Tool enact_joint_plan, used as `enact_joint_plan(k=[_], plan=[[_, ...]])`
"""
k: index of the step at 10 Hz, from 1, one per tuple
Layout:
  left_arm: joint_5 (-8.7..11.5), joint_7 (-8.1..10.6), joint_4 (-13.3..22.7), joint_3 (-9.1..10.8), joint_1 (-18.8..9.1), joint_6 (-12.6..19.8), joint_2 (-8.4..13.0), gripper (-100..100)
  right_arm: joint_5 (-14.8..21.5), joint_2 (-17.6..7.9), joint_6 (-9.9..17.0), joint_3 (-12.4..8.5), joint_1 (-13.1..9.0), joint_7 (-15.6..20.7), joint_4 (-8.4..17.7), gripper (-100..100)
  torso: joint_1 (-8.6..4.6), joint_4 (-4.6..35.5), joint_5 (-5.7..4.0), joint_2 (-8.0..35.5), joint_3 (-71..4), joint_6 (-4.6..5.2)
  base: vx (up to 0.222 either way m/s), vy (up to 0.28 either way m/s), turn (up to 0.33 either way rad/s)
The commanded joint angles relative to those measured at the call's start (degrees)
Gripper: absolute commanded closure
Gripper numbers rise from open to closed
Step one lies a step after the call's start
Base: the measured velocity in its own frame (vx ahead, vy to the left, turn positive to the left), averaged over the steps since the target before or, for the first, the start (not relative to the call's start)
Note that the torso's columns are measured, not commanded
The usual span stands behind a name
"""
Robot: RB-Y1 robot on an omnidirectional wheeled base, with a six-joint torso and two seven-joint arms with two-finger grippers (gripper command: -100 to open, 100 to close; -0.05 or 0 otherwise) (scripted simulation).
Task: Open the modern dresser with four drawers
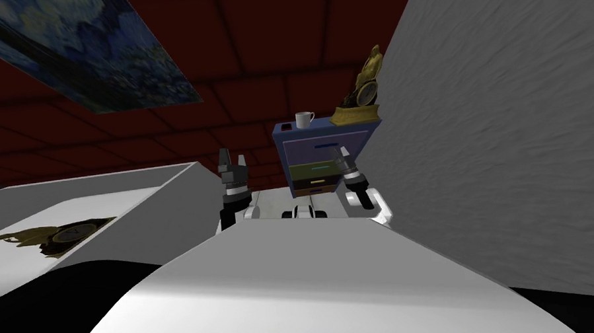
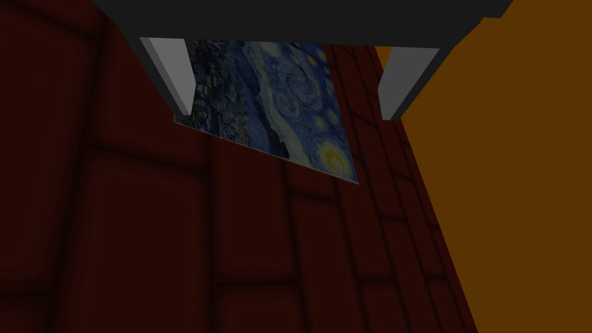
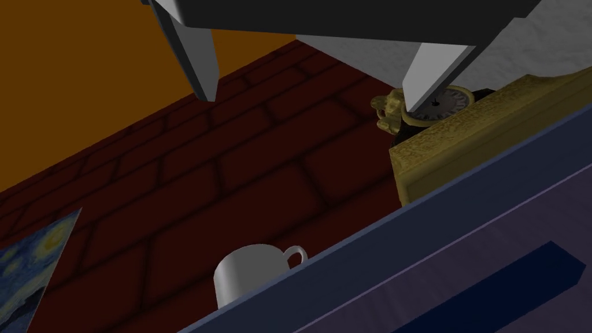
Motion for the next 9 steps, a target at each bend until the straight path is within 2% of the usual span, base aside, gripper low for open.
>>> enact_joint_plan(k=[1,2,3,5,6,7,8,9], plan=[[0.0,0.00,0.0,0.00,0.0,0.0,0.0,0,2.6,-0.4,0.7,-0.1,-1.6,3.1,1.8,-100,0.01,0.0,-0.01,0.0,0.0,0.00,0.003,0.070,-0.027],[0.0,0.00,0.0,0.00,0.0,0.0,0.0,0,4.8,-0.9,1.4,-0.3,-3.2,5.4,3.4,-100,-0.06,0.0,-0.02,0.0,0.0,0.01,-0.012,0.076,-0.049],[0.0,0.00,0.0,0.00,0.0,0.0,0.0,0,4.8,-0.9,1.4,-0.3,-3.2,5.7,3.4,-100,-0.03,0.0,-0.02,0.0,0.0,0.00,-0.010,0.064,-0.029],[0.0,0.00,0.0,0.00,0.0,0.0,0.0,0,8.9,-1.8,2.9,-0.5,-6.3,9.7,6.9,-100,-0.02,0.0,-0.02,0.0,0.0,0.00,0.008,0.092,-0.063],[0.0,0.00,0.0,0.00,0.0,0.0,0.0,0,9.4,-1.8,2.9,-0.5,-6.3,10.9,6.9,-100,0.11,0.0,0.02,-0.1,-0.1,0.00,0.004,0.097,-0.031],[0.0,0.00,0.0,0.00,0.0,0.0,0.0,0,11.7,-2.4,3.6,-0.7,-7.9,12.9,8.8,-100,0.02,0.0,0.01,0.0,0.0,0.00,-0.017,0.091,-0.057],[0.0,0.00,0.0,0.00,0.0,0.0,0.0,0,11.7,-2.4,3.6,-0.7,-7.9,13.5,8.8,-100,-0.03,0.0,-0.02,0.0,0.0,0.01,-0.011,0.076,-0.024],[0.0,0.00,0.0,0.00,0.0,0.0,0.0,0,14.0,-2.9,4.4,-0.8,-9.5,15.7,10.8,-100,-0.10,0.0,-0.03,0.0,0.0,0.00,0.001,0.078,-0.047]])
